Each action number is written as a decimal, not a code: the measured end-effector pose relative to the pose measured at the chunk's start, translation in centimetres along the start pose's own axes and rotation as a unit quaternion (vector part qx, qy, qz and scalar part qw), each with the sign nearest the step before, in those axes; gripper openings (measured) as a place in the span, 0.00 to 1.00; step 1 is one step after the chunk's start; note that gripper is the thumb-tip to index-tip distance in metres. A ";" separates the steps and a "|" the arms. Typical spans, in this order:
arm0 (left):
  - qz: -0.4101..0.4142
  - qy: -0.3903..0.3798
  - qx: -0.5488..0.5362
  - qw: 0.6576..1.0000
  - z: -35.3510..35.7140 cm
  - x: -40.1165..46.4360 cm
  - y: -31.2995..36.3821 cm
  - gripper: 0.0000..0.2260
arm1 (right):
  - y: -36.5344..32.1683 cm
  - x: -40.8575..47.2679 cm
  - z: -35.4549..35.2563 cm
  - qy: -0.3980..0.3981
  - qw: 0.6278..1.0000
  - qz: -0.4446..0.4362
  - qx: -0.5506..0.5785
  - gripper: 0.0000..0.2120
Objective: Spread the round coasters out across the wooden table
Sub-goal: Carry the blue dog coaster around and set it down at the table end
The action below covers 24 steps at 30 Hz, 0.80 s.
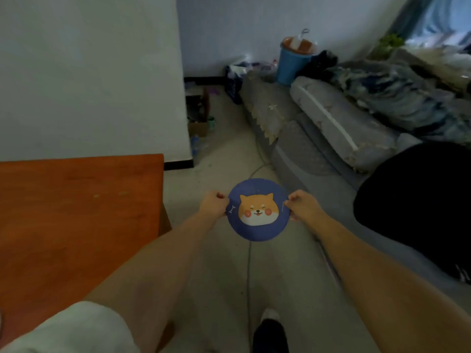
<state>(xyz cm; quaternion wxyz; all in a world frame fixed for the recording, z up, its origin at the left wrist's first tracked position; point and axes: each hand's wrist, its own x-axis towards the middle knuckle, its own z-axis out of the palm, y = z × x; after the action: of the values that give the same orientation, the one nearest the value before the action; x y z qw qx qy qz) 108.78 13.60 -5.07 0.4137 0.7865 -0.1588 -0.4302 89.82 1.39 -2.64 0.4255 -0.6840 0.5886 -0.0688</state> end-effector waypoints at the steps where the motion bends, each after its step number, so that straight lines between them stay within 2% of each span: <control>1: -0.011 0.025 -0.013 1.000 -0.3 0.5 0.1 0.15 | -0.8 1.3 0.3 -0.019 1.000 -0.021 -0.008 0.09; 3: -0.033 0.077 -0.037 0.996 -0.9 1.3 0.0 0.15 | -2.5 3.4 1.1 -0.060 0.996 -0.062 -0.027 0.11; 6: -0.055 0.146 -0.060 0.986 -1.1 1.3 -0.2 0.16 | -4.7 5.7 1.5 -0.115 0.987 -0.100 -0.044 0.07; 9: -0.062 0.187 -0.099 0.975 -1.5 0.7 -0.3 0.16 | -7.0 8.1 2.1 -0.167 0.974 -0.134 -0.074 0.07; 13: -0.077 0.277 -0.125 0.950 -4.2 -0.8 -1.4 0.14 | -11.6 9.1 6.0 -0.232 0.947 -0.188 -0.120 0.09; 20: -0.130 0.405 -0.206 0.881 -12.2 -4.5 -6.8 0.11 | -19.9 5.4 17.4 -0.352 0.863 -0.310 -0.188 0.12; 24: -0.148 0.444 -0.255 0.846 -16.0 -5.1 -9.7 0.12 | -23.4 3.0 23.3 -0.391 0.806 -0.377 -0.236 0.05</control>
<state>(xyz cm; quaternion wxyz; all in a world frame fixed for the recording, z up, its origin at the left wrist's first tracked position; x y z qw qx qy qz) 117.75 30.80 -5.31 0.5574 0.7743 0.2759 -0.1165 122.05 9.16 -3.02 0.3859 -0.9002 0.0668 0.1903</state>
